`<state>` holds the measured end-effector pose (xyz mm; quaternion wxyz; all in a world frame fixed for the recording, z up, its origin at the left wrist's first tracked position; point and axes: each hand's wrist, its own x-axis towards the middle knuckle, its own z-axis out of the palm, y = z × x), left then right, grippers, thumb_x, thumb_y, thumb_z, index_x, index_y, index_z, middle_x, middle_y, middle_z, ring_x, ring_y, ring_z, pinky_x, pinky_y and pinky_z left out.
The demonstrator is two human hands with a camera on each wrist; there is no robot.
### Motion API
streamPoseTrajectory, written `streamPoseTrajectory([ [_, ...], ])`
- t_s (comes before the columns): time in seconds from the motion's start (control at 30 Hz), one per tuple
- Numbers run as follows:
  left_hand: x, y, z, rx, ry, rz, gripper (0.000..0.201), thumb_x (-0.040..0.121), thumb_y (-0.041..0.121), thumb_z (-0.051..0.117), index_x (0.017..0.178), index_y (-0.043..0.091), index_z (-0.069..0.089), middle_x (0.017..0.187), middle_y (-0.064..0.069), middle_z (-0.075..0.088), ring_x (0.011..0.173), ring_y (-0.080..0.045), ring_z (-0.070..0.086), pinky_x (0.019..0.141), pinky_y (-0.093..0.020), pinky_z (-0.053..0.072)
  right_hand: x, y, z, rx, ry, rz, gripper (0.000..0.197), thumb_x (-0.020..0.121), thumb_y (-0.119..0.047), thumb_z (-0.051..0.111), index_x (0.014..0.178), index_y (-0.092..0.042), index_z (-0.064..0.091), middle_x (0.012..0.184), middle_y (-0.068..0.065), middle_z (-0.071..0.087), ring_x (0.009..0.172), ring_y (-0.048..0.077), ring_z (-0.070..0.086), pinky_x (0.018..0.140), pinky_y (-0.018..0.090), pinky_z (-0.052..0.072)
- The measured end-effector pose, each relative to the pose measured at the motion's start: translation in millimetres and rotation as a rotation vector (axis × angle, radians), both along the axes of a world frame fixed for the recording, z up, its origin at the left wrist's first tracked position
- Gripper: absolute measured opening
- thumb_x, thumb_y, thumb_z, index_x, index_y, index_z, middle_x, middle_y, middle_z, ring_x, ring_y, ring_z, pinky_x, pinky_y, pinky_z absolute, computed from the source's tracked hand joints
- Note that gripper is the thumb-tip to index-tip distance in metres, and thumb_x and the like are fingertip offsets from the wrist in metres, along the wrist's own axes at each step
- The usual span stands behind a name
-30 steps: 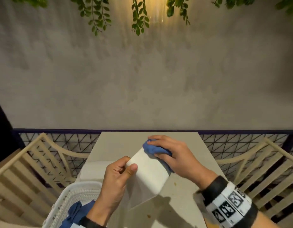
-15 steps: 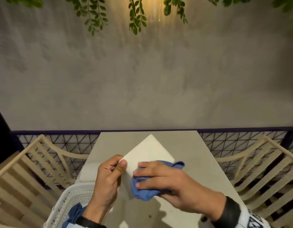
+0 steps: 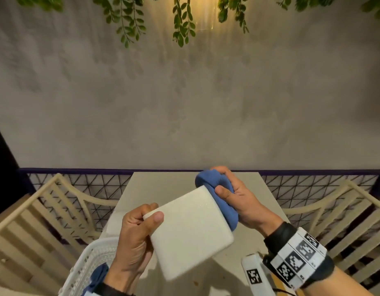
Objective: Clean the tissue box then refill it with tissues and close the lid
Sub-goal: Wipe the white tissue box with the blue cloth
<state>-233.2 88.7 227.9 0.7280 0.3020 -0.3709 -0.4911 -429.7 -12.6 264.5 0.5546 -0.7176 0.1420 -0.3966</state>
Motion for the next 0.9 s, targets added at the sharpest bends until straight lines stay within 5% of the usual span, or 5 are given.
streamPoseTrajectory([
  [0.13, 8.7, 2.5, -4.4, 0.010, 0.001, -0.022, 0.056, 0.028, 0.041, 0.097, 0.037, 0.019, 0.046, 0.048, 0.005, 0.039, 0.044, -0.010, 0.038, 0.046, -0.019, 0.035, -3.5, 14.4, 4.2, -0.127, 0.028, 0.035, 0.024, 0.079, -0.042, 0.067, 0.100, -0.039, 0.057, 0.100, -0.020, 0.059, 0.090, 0.001, 0.057, 0.079, 0.015, 0.046],
  [0.33, 23.4, -4.3, 8.3, 0.094, -0.804, -0.115, 0.057, 0.043, 0.077, 0.074, 0.051, 0.021, 0.067, 0.052, 0.011, 0.055, 0.052, 0.003, 0.048, 0.051, -0.009, 0.035, -12.6, 26.1, 21.0, -0.370, 0.260, 0.015, 0.025, 0.083, -0.017, 0.052, 0.106, -0.027, 0.055, 0.104, -0.019, 0.056, 0.097, 0.004, 0.056, 0.085, 0.015, 0.042],
  [0.5, 0.9, -8.2, 20.2, 0.132, -0.909, -0.310, 0.027, 0.065, 0.032, 0.075, 0.085, 0.015, 0.077, 0.076, 0.009, 0.068, 0.074, -0.001, 0.056, 0.072, -0.020, 0.044, 1.5, 39.0, 10.0, -0.694, 0.477, -0.041, 0.033, 0.089, -0.011, 0.051, 0.116, -0.030, 0.047, 0.107, 0.002, 0.047, 0.102, 0.010, 0.046, 0.090, 0.020, 0.040],
  [0.63, -12.4, -6.5, 11.5, 0.076, -0.726, -0.207, 0.013, 0.066, 0.028, 0.070, 0.076, 0.026, 0.079, 0.072, 0.010, 0.072, 0.072, 0.003, 0.061, 0.067, -0.011, 0.048, 11.4, 52.8, -6.2, -0.730, 0.467, -0.166, 0.030, 0.090, -0.026, 0.045, 0.120, -0.032, 0.041, 0.117, -0.001, 0.042, 0.111, 0.009, 0.043, 0.094, 0.019, 0.038],
  [0.9, -16.4, -8.6, -15.4, -0.012, -0.470, -0.022, 0.052, 0.050, 0.062, 0.081, 0.068, 0.015, 0.068, 0.061, 0.003, 0.057, 0.061, -0.009, 0.049, 0.053, -0.015, 0.038, 10.7, 39.3, -25.6, -0.492, 0.223, -0.485, 0.029, 0.084, -0.029, 0.049, 0.112, -0.028, 0.060, 0.129, -0.024, 0.045, 0.122, -0.003, 0.043, 0.104, 0.020, 0.035],
])
